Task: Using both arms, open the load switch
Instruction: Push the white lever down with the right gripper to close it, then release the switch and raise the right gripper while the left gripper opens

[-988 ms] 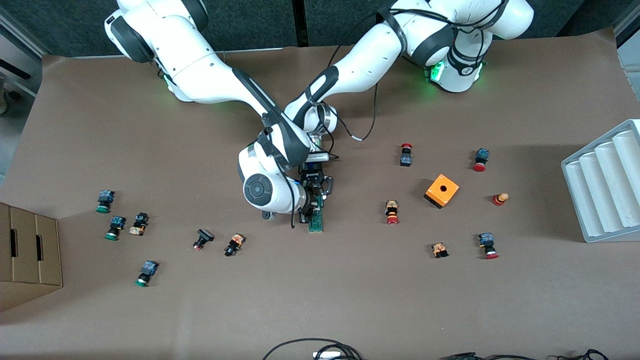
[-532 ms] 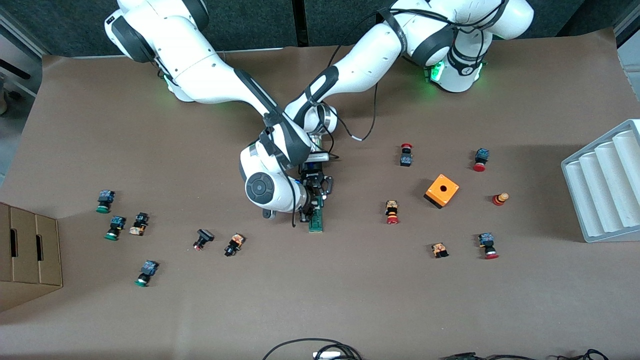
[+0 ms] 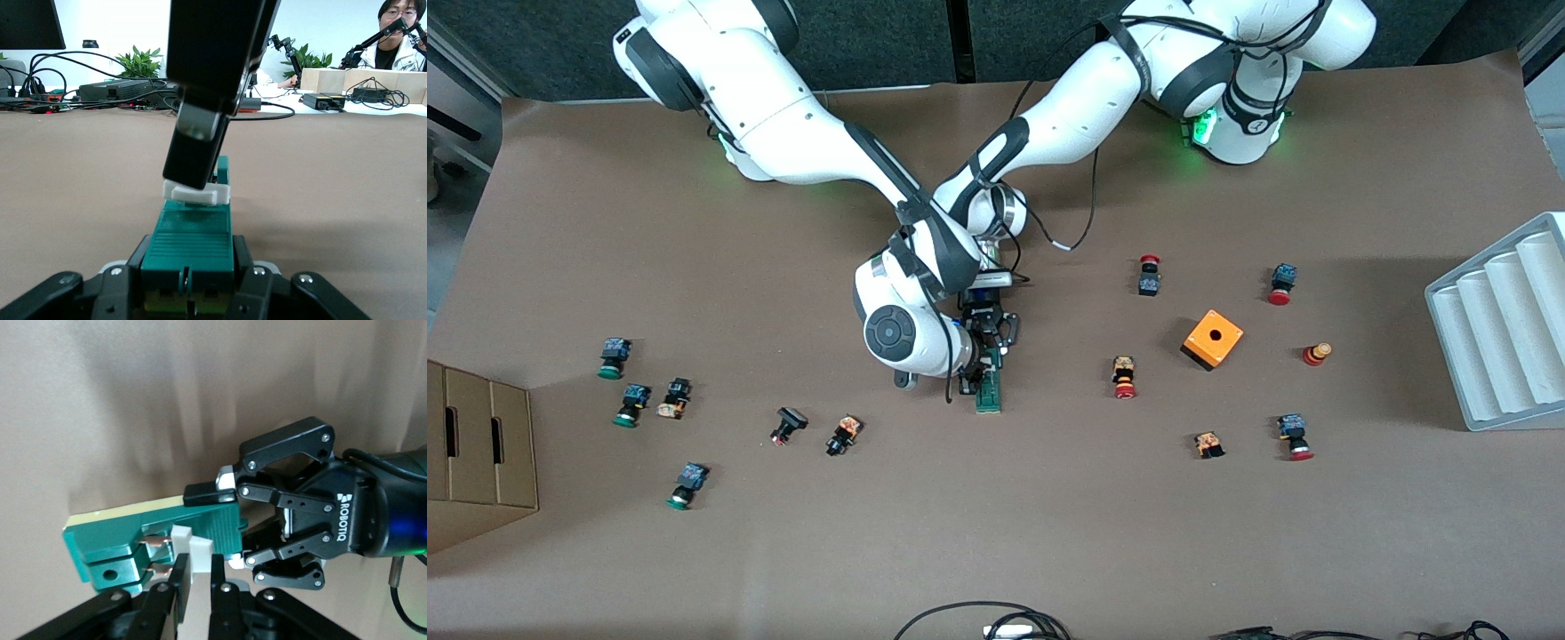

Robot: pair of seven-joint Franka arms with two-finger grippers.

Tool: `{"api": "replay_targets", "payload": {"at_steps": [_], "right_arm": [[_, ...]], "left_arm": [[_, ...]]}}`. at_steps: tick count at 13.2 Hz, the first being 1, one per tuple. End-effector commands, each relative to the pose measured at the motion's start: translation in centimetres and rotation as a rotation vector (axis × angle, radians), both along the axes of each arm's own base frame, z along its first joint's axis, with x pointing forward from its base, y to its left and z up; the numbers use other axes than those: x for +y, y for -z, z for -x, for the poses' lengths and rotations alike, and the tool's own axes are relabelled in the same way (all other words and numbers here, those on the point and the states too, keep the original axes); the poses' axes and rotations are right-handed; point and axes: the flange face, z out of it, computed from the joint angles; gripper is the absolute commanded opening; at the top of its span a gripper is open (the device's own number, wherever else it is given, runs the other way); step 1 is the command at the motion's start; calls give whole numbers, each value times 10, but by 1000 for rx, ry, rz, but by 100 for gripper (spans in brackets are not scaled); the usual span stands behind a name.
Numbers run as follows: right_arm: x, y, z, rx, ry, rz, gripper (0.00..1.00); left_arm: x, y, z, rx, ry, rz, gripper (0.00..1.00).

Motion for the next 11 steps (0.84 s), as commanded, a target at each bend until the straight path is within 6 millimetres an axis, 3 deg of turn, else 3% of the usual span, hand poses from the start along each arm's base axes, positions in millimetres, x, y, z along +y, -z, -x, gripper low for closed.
{"api": "replay_targets", "payload": {"at_steps": [1,2,4,6,8,9,11], "right_arm": [[-12,-36,-11,-18,-4,-5,27],[-19,-48,-17,-27,1,-12,39],[-31,-78,-25,-64,-40,-30,96],[-53,-101,-35,-97,-126,-28,100],[-84,-130,-44,-150,-281,-39,100],[-94,-146,-44,-176,-380,-54,100],[-132,-179,-46,-200,-586,-29,100]], "left_arm": [[3,33,2,82,12,7,51],[3,33,2,82,12,7,51],[3,33,2,82,12,7,51],[3,33,2,82,12,7,52],[3,33,2,82,14,1,76],[2,31,1,83,10,5,94],[1,29,1,83,14,-3,100]]}}
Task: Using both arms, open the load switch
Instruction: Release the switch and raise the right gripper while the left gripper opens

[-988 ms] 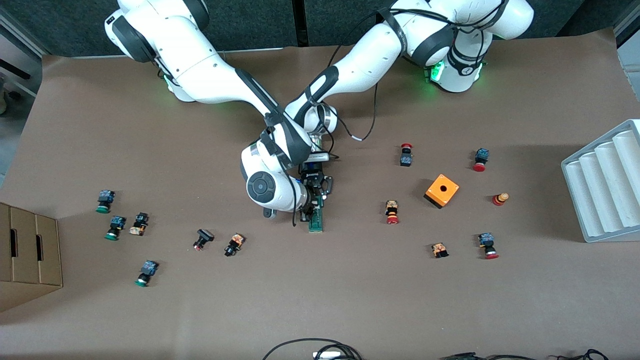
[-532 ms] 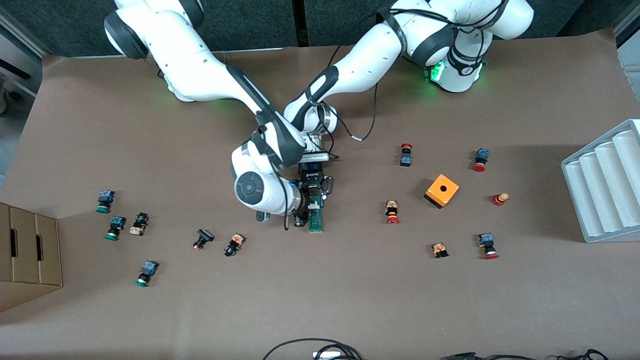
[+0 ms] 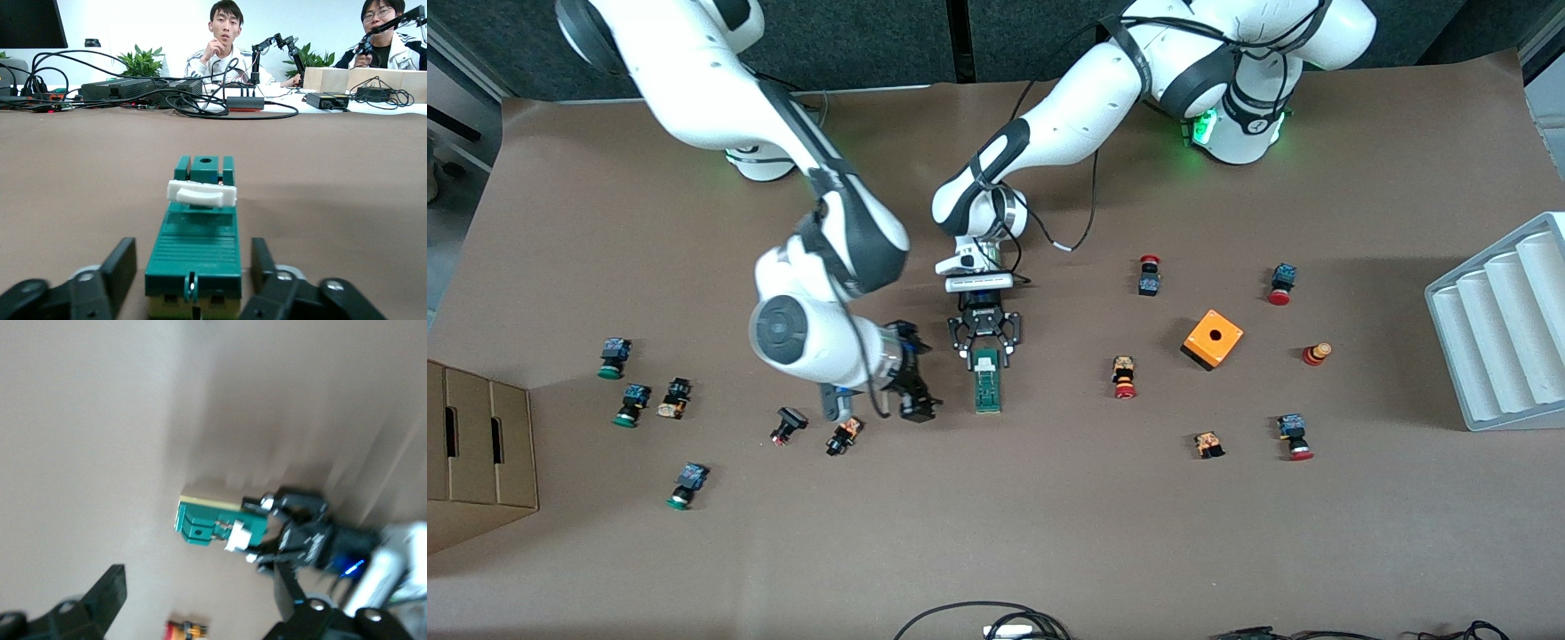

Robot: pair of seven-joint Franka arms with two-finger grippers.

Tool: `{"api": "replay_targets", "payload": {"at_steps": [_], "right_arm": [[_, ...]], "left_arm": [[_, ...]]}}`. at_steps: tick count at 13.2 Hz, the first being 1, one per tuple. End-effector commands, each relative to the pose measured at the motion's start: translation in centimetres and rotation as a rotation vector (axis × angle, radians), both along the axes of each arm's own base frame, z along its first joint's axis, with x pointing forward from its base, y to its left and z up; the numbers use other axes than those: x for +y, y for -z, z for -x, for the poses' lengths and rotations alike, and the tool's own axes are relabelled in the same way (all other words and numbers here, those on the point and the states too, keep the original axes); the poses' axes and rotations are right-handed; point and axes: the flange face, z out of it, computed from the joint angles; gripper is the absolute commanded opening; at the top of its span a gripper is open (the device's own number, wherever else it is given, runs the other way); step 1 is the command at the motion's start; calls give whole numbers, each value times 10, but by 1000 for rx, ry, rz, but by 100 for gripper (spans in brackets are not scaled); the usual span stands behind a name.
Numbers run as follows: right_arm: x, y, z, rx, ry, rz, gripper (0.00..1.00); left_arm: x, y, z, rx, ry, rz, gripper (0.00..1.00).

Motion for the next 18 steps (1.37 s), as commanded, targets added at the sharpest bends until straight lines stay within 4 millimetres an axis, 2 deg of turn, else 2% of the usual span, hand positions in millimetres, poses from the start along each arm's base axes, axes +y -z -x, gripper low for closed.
{"api": "replay_targets", "payload": {"at_steps": [1,5,6,10,13,14,16,18], "right_arm": [[-59,-49,5,-48,-256,36,100],[-160,-109,10,-140,-615,-24,100],[-179,-125,16,-181,-713,-29,100],[-268,-167,52,-268,-1024,64,100],[-315,-196,80,-289,-1197,168,100],[-330,-206,84,-305,-1232,180,100],[-365,-211,85,-329,-1281,184,100],[-370,-210,82,-328,-1275,187,100]], "left_arm": [[-3,27,7,83,22,-6,100],[-8,15,8,133,-15,-69,100],[-11,6,7,157,-34,-93,100],[-28,-31,6,239,-79,-138,100],[-32,-59,3,326,-112,-201,100],[-34,-67,2,348,-117,-213,100],[-36,-78,1,375,-117,-236,100],[-36,-90,-9,392,-126,-232,99]]}}
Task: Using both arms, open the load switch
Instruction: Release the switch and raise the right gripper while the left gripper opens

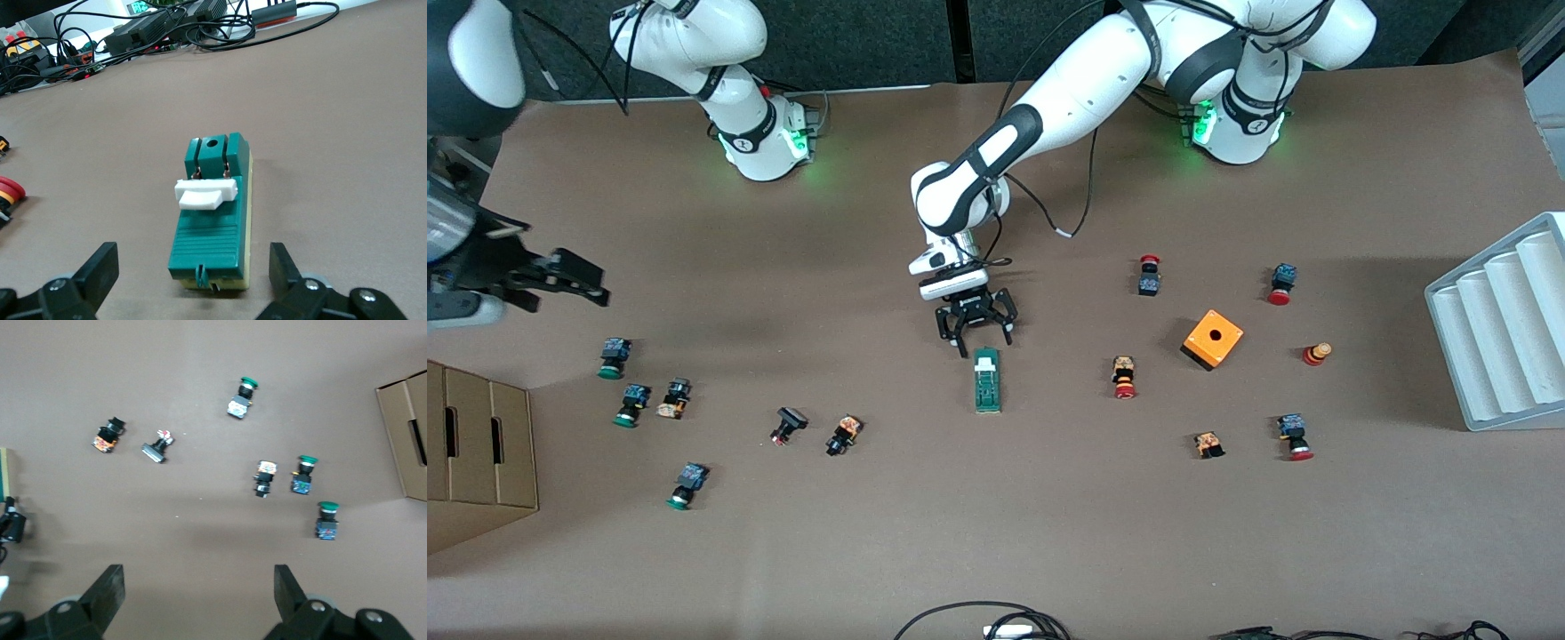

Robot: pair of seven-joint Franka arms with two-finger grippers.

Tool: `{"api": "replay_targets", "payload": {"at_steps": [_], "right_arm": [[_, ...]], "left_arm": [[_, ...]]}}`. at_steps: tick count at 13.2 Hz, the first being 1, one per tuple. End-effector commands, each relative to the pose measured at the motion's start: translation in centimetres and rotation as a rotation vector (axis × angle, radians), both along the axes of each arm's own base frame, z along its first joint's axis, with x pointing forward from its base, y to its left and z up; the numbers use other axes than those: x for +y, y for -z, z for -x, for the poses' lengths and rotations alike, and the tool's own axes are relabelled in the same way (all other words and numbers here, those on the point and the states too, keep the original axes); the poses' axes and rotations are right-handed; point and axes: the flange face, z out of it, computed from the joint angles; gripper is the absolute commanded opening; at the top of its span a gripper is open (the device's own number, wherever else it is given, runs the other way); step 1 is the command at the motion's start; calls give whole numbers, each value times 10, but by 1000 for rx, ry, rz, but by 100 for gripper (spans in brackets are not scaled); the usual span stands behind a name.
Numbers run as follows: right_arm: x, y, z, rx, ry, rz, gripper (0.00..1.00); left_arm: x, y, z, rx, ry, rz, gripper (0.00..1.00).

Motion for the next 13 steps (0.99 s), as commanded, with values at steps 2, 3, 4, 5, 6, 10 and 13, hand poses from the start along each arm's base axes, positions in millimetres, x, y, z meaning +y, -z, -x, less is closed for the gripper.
{"api": "replay_targets", "payload": {"at_steps": [2,3,4,5,6,10,13], "right_arm": [[-2,-4,-2,-20,-13,21,100],[-3,-5,-2,-21,-12,21,100],[-5,-5,-3,-24,-9,22,100],[-5,-2,-5,-21,-7,23,100],[-5,-2,-9,-24,-5,24,100],[-6,-7,-12,-35,-3,25,100],[-5,-8,-14,-47,-4,25,100]], "left_arm": [[-5,-54,-25,85,0,30,99],[-2,-75,-35,131,-12,27,99],[3,-92,-45,163,-30,33,99],[6,-112,-56,187,-25,51,99],[7,-130,-59,226,-17,57,99],[23,-190,-79,406,24,25,99],[35,-221,-89,517,65,23,99]]}}
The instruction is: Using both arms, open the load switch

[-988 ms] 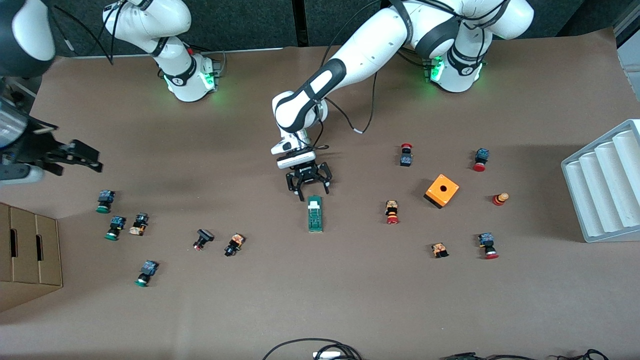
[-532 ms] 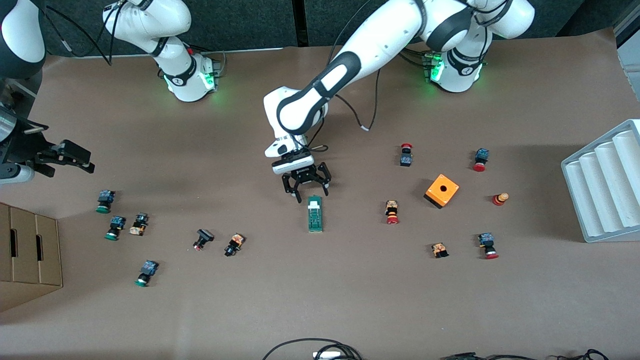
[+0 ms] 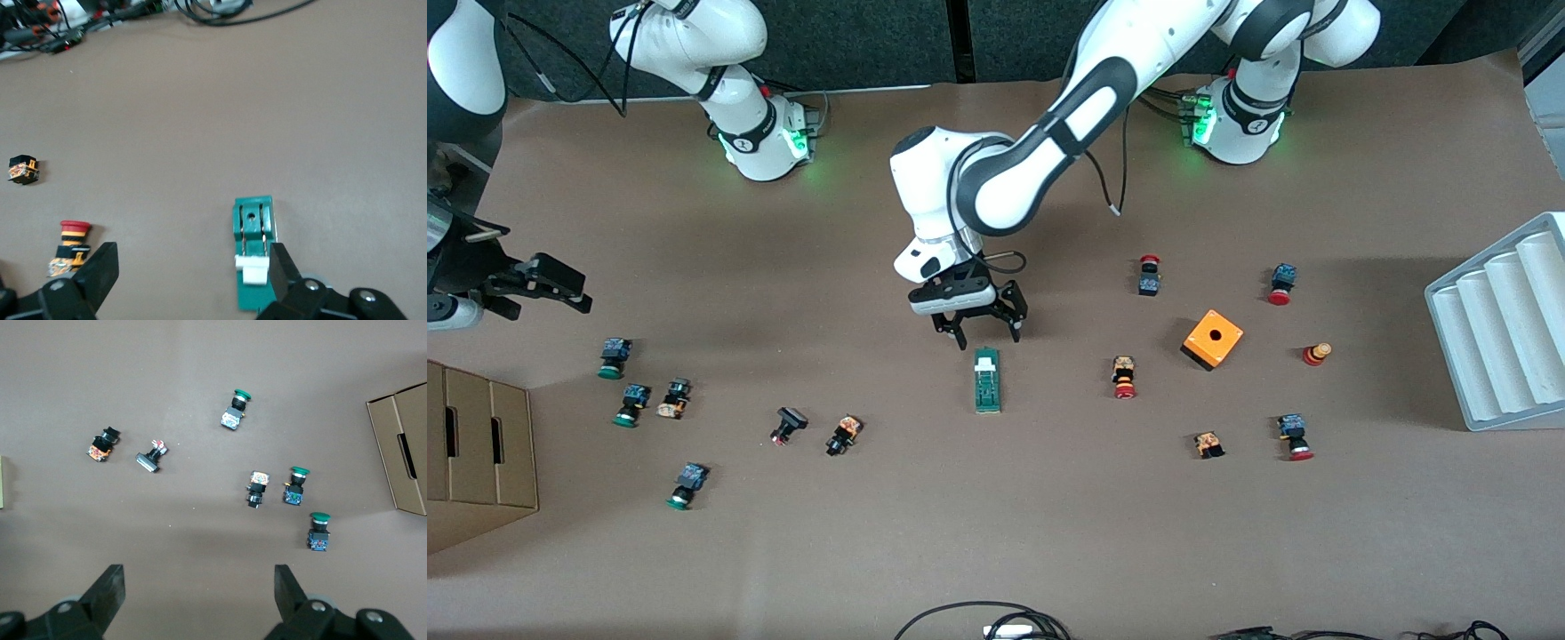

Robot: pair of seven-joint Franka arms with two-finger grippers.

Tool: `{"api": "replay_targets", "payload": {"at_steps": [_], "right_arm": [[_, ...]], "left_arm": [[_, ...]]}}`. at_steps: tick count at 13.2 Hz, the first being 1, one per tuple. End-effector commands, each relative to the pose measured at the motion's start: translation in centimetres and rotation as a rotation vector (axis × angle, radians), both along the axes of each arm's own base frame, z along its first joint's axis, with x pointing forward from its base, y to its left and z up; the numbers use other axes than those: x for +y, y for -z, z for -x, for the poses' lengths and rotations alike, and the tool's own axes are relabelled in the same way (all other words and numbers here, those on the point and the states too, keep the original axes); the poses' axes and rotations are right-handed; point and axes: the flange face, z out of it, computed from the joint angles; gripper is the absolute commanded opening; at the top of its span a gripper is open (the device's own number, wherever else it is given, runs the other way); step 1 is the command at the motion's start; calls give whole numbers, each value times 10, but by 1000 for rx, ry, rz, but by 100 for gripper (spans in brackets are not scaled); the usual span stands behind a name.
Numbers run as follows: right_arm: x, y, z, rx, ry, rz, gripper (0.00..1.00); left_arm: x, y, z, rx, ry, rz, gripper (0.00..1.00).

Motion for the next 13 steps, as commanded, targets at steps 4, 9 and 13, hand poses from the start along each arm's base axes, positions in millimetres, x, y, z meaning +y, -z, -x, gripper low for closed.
{"api": "replay_targets", "payload": {"at_steps": [4,9,13], "right_arm": [[-1,1,-10,-9,6,9,100],[-3,5,-18,-36,10,15,100],[-4,5,-23,-63,11,20,100]], "left_arm": [[37,-58,-20,171,96,-21,100],[90,-107,-47,374,213,-49,100],[141,-144,-69,497,275,-31,100]]}}
